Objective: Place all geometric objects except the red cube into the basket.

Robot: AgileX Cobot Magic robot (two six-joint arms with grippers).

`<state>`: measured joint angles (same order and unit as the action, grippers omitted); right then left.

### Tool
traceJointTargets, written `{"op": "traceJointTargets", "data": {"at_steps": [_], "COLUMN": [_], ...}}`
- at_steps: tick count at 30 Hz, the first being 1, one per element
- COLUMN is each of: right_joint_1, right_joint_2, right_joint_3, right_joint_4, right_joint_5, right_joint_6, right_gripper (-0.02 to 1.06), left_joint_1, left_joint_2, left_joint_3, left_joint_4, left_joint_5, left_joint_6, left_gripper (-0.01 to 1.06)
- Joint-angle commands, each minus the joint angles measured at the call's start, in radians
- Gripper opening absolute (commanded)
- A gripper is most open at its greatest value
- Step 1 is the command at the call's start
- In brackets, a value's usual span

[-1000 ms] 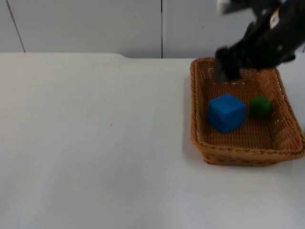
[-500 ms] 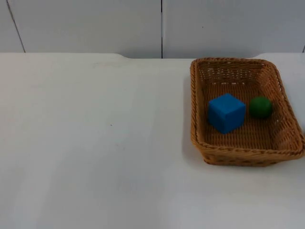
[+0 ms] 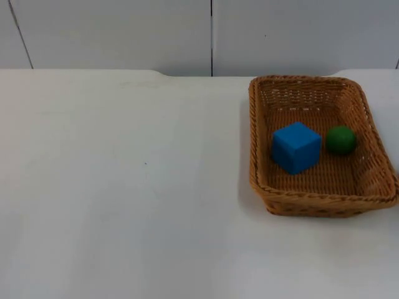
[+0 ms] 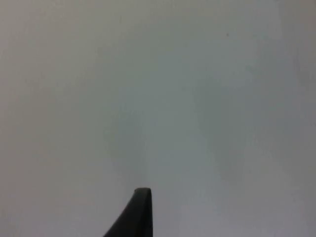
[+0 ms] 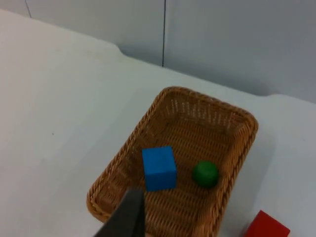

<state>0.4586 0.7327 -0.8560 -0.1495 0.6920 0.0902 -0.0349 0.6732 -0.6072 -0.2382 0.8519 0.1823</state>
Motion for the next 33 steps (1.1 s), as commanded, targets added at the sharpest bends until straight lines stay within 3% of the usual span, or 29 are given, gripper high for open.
{"op": "traceJointTargets", "data": {"at_steps": [1, 4, 14, 23, 25, 30, 33], "right_joint_1": [0.004, 0.004, 0.004, 0.004, 0.004, 0.007, 0.007], "right_joint_2": [-0.103, -0.195, -0.552, -0.733, -0.733, -0.733, -0.733], "right_joint_3": [0.042, 0.073, 0.159, 0.225, 0.231, 0.267, 0.277], "right_joint_4": [0.003, 0.003, 0.005, 0.029, 0.031, 0.139, 0.173], "right_joint_5": [0.007, 0.042, 0.281, 0.304, 0.349, 0.385, 0.382], "right_joint_6": [-0.008, -0.008, -0.006, -0.006, -0.009, -0.15, -0.177], "right_gripper": [1.05, 1.05, 1.05, 1.05, 1.05, 1.05, 1.05], "left_joint_1": [0.001, 0.001, 0.001, 0.001, 0.001, 0.001, 0.001], "left_joint_2": [-0.083, -0.177, -0.512, -0.671, -0.673, -0.673, -0.673], "left_joint_3": [0.003, 0.003, 0.003, 0.004, 0.004, 0.006, 0.006], "left_joint_4": [-0.008, -0.008, -0.01, 0.023, 0.047, 0.054, 0.065], "left_joint_5": [0.007, 0.018, 0.127, 0.171, 0.202, 0.238, 0.242], "left_joint_6": [0.004, 0.004, 0.004, 0.004, -0.003, -0.003, -0.013], "left_gripper": [1.02, 1.02, 1.02, 1.02, 1.02, 1.02, 1.02]}}
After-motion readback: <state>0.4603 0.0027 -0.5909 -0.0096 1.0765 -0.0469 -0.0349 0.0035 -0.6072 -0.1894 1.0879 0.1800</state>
